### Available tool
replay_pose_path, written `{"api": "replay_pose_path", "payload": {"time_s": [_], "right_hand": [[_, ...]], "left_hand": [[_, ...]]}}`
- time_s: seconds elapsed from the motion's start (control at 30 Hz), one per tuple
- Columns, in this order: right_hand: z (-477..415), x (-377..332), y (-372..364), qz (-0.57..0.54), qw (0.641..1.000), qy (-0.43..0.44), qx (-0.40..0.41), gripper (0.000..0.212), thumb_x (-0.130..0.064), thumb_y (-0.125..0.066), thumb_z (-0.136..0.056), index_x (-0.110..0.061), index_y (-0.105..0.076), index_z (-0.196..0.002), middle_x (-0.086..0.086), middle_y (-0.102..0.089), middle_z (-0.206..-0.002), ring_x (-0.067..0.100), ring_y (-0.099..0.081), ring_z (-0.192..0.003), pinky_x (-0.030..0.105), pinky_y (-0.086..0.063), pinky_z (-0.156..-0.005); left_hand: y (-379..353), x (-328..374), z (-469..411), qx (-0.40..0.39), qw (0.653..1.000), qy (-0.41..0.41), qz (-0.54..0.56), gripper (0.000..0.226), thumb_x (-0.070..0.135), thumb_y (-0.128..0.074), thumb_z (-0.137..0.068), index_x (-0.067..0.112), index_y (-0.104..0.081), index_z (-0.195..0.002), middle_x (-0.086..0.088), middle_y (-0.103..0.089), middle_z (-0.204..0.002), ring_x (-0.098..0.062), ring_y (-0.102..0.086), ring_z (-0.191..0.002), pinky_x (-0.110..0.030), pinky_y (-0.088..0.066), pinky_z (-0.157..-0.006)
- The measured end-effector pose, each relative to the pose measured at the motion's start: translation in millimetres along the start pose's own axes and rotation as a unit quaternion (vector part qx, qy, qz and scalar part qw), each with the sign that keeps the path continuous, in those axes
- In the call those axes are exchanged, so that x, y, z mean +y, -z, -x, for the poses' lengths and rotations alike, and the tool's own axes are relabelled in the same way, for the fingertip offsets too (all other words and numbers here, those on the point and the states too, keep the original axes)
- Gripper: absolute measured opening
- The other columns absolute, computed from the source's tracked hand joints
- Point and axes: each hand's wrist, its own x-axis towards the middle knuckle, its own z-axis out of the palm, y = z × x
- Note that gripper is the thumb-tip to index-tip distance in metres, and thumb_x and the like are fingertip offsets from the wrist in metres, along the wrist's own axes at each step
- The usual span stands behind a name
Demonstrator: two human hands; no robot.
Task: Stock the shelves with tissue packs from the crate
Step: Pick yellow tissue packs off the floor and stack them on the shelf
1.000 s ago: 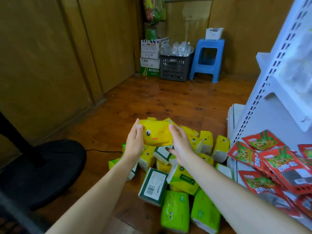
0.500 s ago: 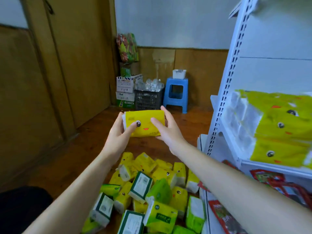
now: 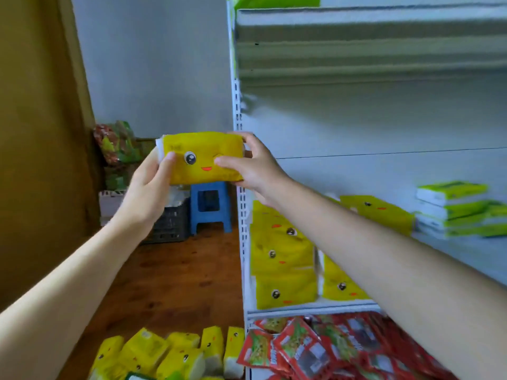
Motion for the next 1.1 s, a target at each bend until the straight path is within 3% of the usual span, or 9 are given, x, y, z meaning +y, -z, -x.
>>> {"api": "replay_pose_path", "payload": {"time_s": [0.23, 0.3, 0.37, 0.43, 0.53, 0.77, 0.87, 1.0, 1.1], "right_hand": [[48.7, -8.0, 192.0, 0.033, 0.993, -0.013, 0.111, 0.036, -0.002, -0.062, -0.084, -0.025, -0.047, -0.108, 0.003, -0.058, -0.098, 0.016, -0.06, -0.08, 0.027, -0.052, -0.073], [72.7, -1.2, 236.4, 0.026, 0.99, -0.018, 0.141, 0.034, 0.001, -0.061, -0.084, -0.024, -0.048, -0.103, 0.003, -0.06, -0.095, 0.015, -0.062, -0.078, 0.03, -0.053, -0.074], [101.3, 9.0, 274.4, 0.019, 0.986, -0.022, 0.162, 0.033, 0.004, -0.059, -0.083, -0.025, -0.05, -0.097, 0.002, -0.062, -0.089, 0.011, -0.064, -0.072, 0.028, -0.056, -0.068], [129.6, 23.6, 304.9, 0.017, 0.984, -0.029, 0.176, 0.035, 0.002, -0.062, -0.078, -0.025, -0.051, -0.096, -0.003, -0.066, -0.082, 0.006, -0.066, -0.067, 0.024, -0.057, -0.062], [163.4, 50.4, 331.6, 0.018, 0.98, -0.06, 0.189, 0.048, -0.017, -0.073, -0.055, -0.025, -0.051, -0.098, -0.012, -0.07, -0.072, 0.002, -0.067, -0.067, 0.021, -0.054, -0.059], [189.9, 113.1, 336.5, 0.08, 0.978, -0.112, 0.159, 0.039, 0.002, -0.062, -0.082, -0.029, -0.051, -0.102, 0.003, -0.06, -0.104, 0.012, -0.061, -0.09, 0.023, -0.055, -0.074], [192.2, 134.6, 327.7, 0.185, 0.969, -0.112, 0.122, 0.04, -0.01, -0.071, -0.079, -0.037, -0.051, -0.101, 0.008, -0.057, -0.11, 0.024, -0.057, -0.102, 0.04, -0.048, -0.091], [192.1, 144.5, 325.8, 0.246, 0.957, -0.107, 0.115, 0.038, -0.027, -0.072, -0.078, -0.043, -0.046, -0.1, -0.017, -0.052, -0.101, -0.004, -0.048, -0.084, 0.026, -0.041, -0.074], [192.5, 140.9, 325.5, 0.26, 0.951, -0.123, 0.11, 0.041, -0.034, -0.072, -0.076, -0.047, -0.045, -0.104, -0.01, -0.05, -0.122, 0.008, -0.051, -0.103, 0.034, -0.041, -0.091]], "left_hand": [[-172.4, 39.5, -9.7, -0.167, 0.986, -0.017, -0.003, 0.021, 0.021, -0.034, -0.102, 0.025, -0.049, -0.088, 0.014, -0.051, -0.083, 0.018, -0.048, -0.067, -0.002, -0.036, -0.071], [-210.9, 39.8, -4.0, -0.212, 0.977, -0.002, 0.014, 0.021, 0.023, -0.034, -0.101, 0.028, -0.055, -0.101, 0.019, -0.057, -0.1, 0.025, -0.049, -0.087, 0.0, -0.036, -0.084], [-242.0, 32.9, 1.6, -0.259, 0.966, 0.008, -0.006, 0.038, 0.034, -0.033, -0.101, 0.023, -0.046, -0.135, 0.011, -0.047, -0.138, 0.006, -0.041, -0.125, -0.016, -0.027, -0.109], [-264.0, 25.6, 6.8, -0.31, 0.947, 0.016, -0.075, 0.048, 0.039, -0.031, -0.1, 0.02, -0.035, -0.144, 0.007, -0.033, -0.15, -0.005, -0.029, -0.137, -0.011, -0.015, -0.108], [-289.2, 14.3, 14.3, -0.368, 0.914, 0.035, -0.167, 0.051, 0.041, -0.026, -0.1, 0.016, -0.035, -0.144, 0.003, -0.032, -0.151, -0.008, -0.025, -0.138, -0.004, -0.013, -0.094], [-313.5, 6.8, 24.1, -0.399, 0.874, 0.058, -0.272, 0.059, 0.048, -0.019, -0.099, 0.014, -0.035, -0.144, -0.004, -0.031, -0.152, -0.019, -0.028, -0.14, -0.026, -0.019, -0.11], [-316.3, 3.8, 23.0, -0.401, 0.862, 0.054, -0.304, 0.061, 0.05, -0.019, -0.098, 0.015, -0.033, -0.145, -0.003, -0.028, -0.154, -0.02, -0.025, -0.141, -0.03, -0.016, -0.114], [-316.9, 2.4, 22.0, -0.411, 0.851, 0.043, -0.323, 0.059, 0.048, -0.019, -0.099, 0.015, -0.031, -0.146, -0.003, -0.027, -0.154, -0.021, -0.024, -0.142, -0.031, -0.017, -0.114], [-316.4, 2.2, 21.6, -0.411, 0.854, 0.034, -0.317, 0.056, 0.047, -0.02, -0.1, 0.017, -0.029, -0.147, -0.002, -0.023, -0.155, -0.019, -0.02, -0.143, -0.03, -0.014, -0.114]]}}
